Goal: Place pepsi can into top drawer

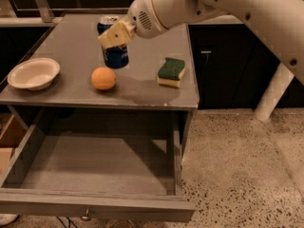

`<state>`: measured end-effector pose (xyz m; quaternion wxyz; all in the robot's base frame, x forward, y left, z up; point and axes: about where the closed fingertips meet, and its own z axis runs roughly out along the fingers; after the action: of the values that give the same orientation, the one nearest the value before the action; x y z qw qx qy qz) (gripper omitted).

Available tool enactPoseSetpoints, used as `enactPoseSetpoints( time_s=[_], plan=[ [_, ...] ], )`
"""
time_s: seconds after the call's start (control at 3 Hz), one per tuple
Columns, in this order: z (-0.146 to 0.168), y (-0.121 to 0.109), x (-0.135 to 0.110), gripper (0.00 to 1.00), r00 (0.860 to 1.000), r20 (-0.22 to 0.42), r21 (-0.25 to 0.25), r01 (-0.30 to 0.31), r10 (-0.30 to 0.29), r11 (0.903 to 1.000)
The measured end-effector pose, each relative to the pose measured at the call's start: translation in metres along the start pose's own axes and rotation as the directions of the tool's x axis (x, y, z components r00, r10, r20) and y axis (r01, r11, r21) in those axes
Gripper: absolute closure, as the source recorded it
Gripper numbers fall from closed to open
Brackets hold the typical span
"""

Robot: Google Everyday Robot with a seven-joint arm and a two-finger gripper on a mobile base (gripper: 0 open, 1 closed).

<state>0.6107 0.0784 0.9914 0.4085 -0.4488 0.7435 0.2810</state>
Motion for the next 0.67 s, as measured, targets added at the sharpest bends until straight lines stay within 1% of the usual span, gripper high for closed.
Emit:
enactPoseSetpoints(
  time_s=[0.33,0.67],
  plan=[
    [-0.034,0.032,0.022,1.0,0.998,-0.038,0.046,-0.044,0.046,0.9979],
    [-0.058,0.065,0.044,1.0,0.993,-0.062,0.07,-0.093,0.097,0.9932]
  ],
)
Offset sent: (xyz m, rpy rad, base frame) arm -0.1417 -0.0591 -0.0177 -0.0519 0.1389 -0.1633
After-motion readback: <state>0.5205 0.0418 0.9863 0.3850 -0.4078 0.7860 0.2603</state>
